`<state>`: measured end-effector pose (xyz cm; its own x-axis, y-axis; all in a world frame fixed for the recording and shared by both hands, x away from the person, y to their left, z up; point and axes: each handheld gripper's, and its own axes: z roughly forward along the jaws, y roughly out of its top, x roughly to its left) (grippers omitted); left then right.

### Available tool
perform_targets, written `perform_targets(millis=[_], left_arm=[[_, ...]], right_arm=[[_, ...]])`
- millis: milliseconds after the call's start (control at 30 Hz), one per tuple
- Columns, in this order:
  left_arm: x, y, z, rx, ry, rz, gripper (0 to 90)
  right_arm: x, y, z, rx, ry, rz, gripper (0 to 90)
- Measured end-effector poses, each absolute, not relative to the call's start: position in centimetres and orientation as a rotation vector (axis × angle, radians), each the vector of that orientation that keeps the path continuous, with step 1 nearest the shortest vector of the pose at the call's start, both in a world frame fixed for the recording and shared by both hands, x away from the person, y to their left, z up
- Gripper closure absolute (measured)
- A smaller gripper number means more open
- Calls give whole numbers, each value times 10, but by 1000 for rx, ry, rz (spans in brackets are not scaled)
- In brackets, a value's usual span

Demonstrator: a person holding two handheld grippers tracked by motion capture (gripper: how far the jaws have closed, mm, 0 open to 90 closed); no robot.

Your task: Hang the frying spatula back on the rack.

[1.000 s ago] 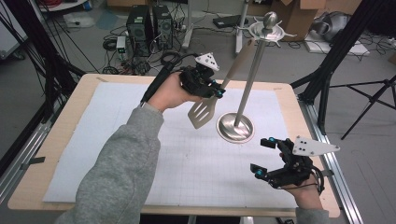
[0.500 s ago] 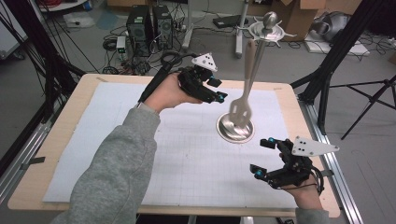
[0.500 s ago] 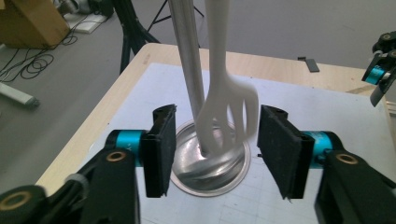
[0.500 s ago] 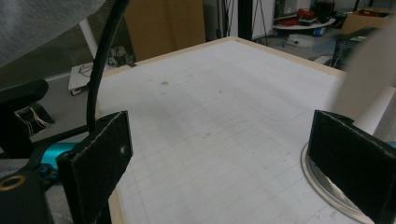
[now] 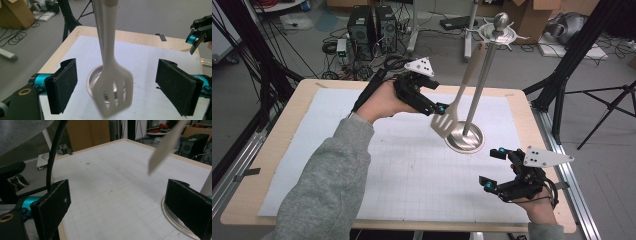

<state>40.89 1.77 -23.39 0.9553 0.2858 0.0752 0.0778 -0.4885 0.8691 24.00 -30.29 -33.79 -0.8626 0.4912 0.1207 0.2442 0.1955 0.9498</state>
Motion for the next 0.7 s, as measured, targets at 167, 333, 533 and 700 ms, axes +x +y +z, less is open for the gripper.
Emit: perform_targets(millis=[167, 333, 533, 700], left_arm=[[402, 27, -234, 2057, 247, 261, 181], [398, 37, -233, 2059, 243, 243, 202], [395, 47, -237, 2044, 243, 233, 173], [396, 58, -243, 2026, 267, 214, 162]], right_arm=[[240, -301, -338, 698, 2259, 1726, 57], [240, -300, -338, 698, 2268, 1723, 57], [241, -299, -339, 698, 2273, 1718, 57], [243, -298, -341, 707, 2282, 1711, 57]])
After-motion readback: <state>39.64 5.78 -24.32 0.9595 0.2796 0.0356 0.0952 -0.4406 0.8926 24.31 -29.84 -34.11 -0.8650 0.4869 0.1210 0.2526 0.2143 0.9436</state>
